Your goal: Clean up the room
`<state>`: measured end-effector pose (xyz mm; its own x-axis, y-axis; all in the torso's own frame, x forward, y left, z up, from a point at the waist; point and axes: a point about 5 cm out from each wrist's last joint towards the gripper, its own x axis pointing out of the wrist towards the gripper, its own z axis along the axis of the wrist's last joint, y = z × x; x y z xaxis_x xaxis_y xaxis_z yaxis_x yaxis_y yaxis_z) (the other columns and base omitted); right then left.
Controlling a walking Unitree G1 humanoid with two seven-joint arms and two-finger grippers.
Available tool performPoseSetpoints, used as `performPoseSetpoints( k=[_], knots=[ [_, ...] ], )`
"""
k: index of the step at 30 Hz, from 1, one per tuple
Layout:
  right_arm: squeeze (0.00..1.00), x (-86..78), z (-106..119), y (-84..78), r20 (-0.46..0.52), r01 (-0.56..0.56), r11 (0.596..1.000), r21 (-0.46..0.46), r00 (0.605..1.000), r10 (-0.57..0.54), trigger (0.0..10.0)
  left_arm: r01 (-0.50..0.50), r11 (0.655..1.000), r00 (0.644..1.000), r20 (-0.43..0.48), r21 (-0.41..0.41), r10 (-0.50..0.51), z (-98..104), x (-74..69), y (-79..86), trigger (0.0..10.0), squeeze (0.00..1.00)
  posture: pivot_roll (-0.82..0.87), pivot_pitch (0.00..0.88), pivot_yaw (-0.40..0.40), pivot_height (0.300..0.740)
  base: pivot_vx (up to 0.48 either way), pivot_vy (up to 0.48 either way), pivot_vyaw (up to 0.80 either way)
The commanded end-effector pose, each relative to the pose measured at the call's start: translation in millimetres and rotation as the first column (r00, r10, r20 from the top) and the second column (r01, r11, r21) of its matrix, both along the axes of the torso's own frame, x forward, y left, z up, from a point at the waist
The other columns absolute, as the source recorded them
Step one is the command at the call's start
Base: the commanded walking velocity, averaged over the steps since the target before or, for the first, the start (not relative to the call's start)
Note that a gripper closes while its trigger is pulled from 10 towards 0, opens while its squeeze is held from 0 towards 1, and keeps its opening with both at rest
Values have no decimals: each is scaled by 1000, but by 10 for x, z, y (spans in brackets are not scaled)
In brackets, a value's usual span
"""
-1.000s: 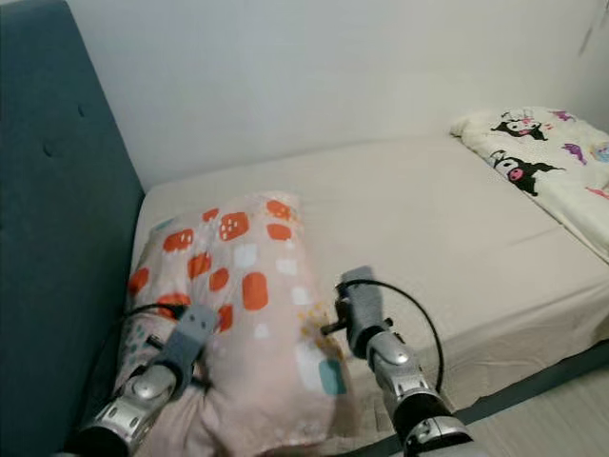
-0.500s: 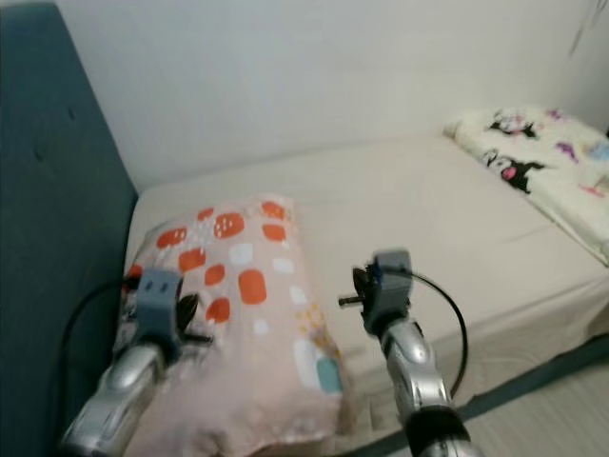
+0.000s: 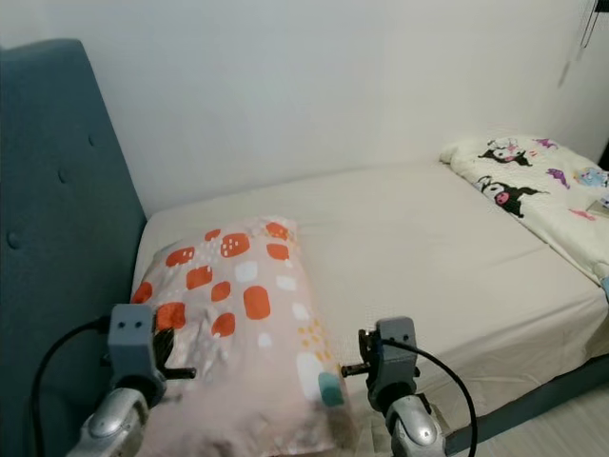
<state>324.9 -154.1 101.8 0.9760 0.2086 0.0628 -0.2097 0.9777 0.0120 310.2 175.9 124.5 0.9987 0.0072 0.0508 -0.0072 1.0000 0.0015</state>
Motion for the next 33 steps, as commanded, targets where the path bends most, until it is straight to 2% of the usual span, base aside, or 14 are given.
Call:
performPoseSetpoints(
  k=[1, 4, 15, 33],
  knots=[
    [0, -32, -35, 26, -20, -4, 1000, -2, 1000, 4, 10000, 10, 1000, 1000, -19, 9, -10, -58, -45, -31, 10000, 0, 20, 103, -17, 561, 0, 0, 0],
    [0, -55, -57, 22, -30, -6, 1000, -8, 1000, 5, 10000, 15, 1000, 999, -32, 26, -14, -121, -71, -90, 10000, 0, 16, 98, -19, 561, 0, 0, 0],
    [0, -89, -78, 20, -40, -15, 1000, -19, 999, 15, 10000, 9, 999, 999, -40, 48, -7, -144, -91, -104, 10000, 0, 16, 91, -23, 566, 0, 0, 0],
    [0, -107, -62, 9, -50, -23, 999, -28, 999, 21, 10000, 14, 998, 999, -37, 60, -12, -139, -99, -105, 10000, 0, 14, 96, -28, 646, 0, 0, 0]
  ],
)
